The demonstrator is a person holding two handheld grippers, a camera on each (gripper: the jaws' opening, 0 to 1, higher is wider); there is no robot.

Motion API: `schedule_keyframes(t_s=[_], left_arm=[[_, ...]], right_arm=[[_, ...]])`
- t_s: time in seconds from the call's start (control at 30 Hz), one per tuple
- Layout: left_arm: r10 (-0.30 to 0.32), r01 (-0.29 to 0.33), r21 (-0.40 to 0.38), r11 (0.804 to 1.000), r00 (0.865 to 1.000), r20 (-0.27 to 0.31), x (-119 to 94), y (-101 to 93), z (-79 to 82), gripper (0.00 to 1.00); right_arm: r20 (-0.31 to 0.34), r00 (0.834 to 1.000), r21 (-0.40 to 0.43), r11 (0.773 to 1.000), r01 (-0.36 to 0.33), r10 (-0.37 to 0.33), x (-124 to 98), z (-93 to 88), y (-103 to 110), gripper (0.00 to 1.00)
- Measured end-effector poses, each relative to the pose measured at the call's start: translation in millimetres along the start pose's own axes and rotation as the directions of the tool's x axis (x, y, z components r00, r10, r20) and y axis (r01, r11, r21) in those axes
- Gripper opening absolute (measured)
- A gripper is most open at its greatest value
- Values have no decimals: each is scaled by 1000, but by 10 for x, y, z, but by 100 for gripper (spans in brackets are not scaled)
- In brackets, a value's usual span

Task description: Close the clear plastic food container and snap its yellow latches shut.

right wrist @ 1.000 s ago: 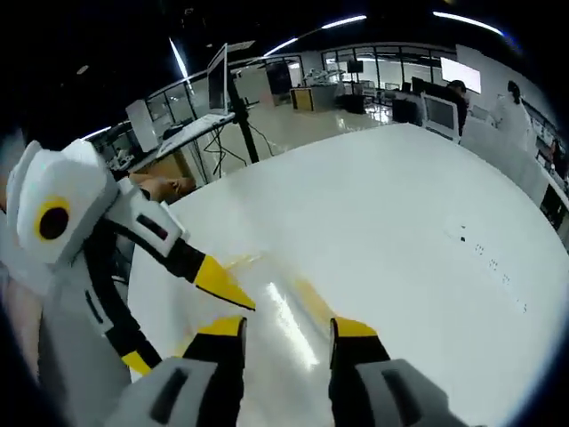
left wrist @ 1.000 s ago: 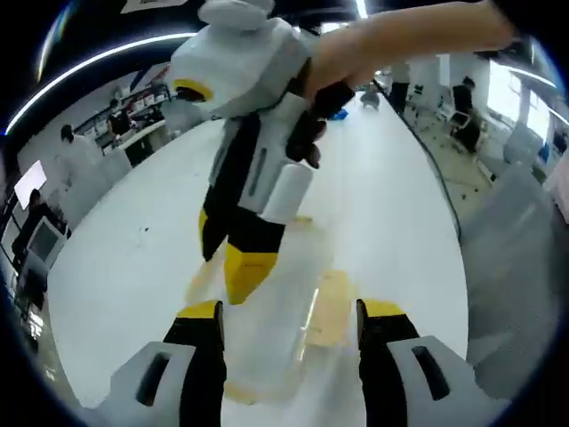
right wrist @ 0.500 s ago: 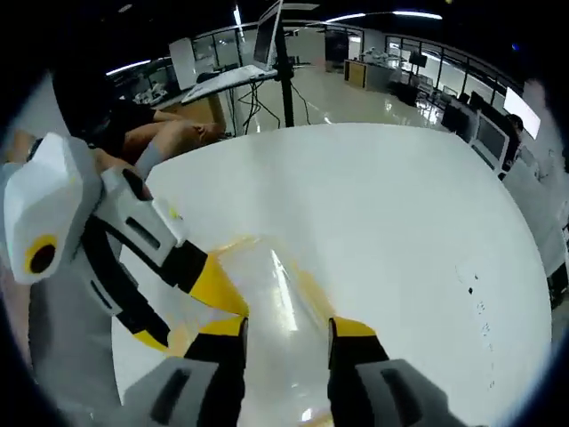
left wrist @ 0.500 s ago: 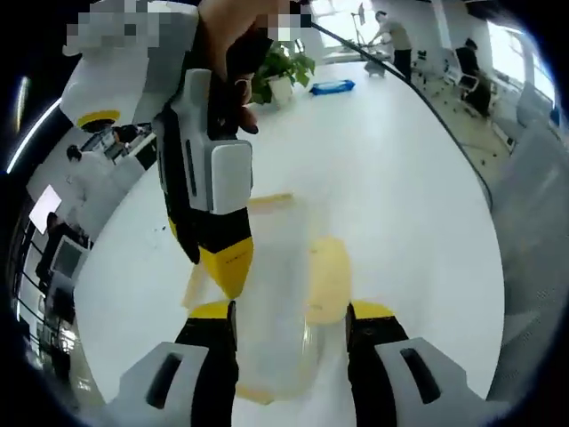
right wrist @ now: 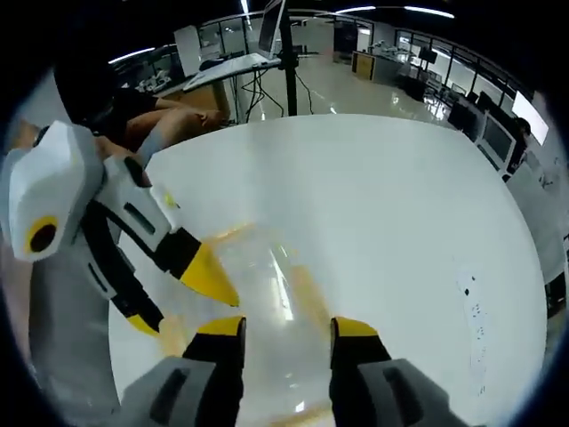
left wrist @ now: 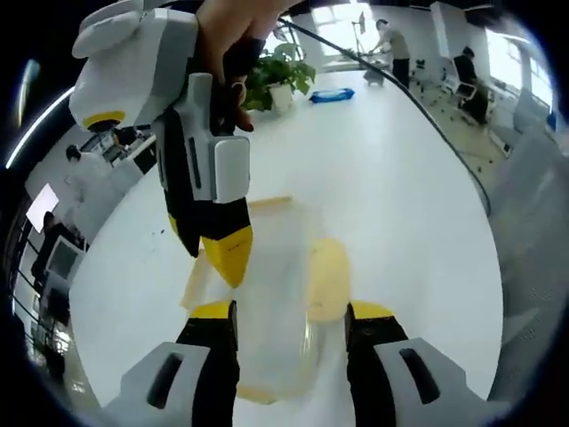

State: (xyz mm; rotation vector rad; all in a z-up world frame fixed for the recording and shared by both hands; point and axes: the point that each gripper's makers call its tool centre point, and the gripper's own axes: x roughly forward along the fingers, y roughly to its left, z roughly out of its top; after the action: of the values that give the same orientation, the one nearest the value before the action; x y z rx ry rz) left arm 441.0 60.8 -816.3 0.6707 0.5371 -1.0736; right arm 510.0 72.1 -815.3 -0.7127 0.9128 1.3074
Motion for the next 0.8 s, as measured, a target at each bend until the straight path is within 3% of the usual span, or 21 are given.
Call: schedule_keyframes(t_s=[0.17, 0.3, 0.37, 0.47, 0.53, 0.6, 0.8], left_arm=[[-77, 77, -89, 993, 997, 6, -80, -56, 25, 41], [-106, 106, -90, 990, 994, 10, -126, -115, 45, 53], [-99, 99, -90, 991, 995, 13, -132, -95, 57, 52], [-112, 124, -171, 977, 991, 78, -116, -78, 186, 53], [-99, 111, -187, 976, 992, 72, -91, -31, 186, 52], [-67, 75, -192, 979, 997, 50, -40, 35, 144, 45], [-44, 50, -209, 977, 999, 31, 22, 43, 118, 46]], right_arm=[[-2, 999, 2, 999, -45, 45, 28, 33, 9, 36], [-6, 998, -2, 998, -61, 61, 39, 46, 17, 36], [-3, 998, -8, 998, -70, 70, 45, 61, 28, 36], [2, 997, -23, 997, -75, 75, 69, 119, 33, 36], [-1, 996, -20, 996, -84, 84, 89, 137, 29, 34], [-7, 996, -19, 995, -94, 94, 105, 139, 3, 35], [-17, 995, 3, 995, -102, 102, 94, 139, -22, 32]])
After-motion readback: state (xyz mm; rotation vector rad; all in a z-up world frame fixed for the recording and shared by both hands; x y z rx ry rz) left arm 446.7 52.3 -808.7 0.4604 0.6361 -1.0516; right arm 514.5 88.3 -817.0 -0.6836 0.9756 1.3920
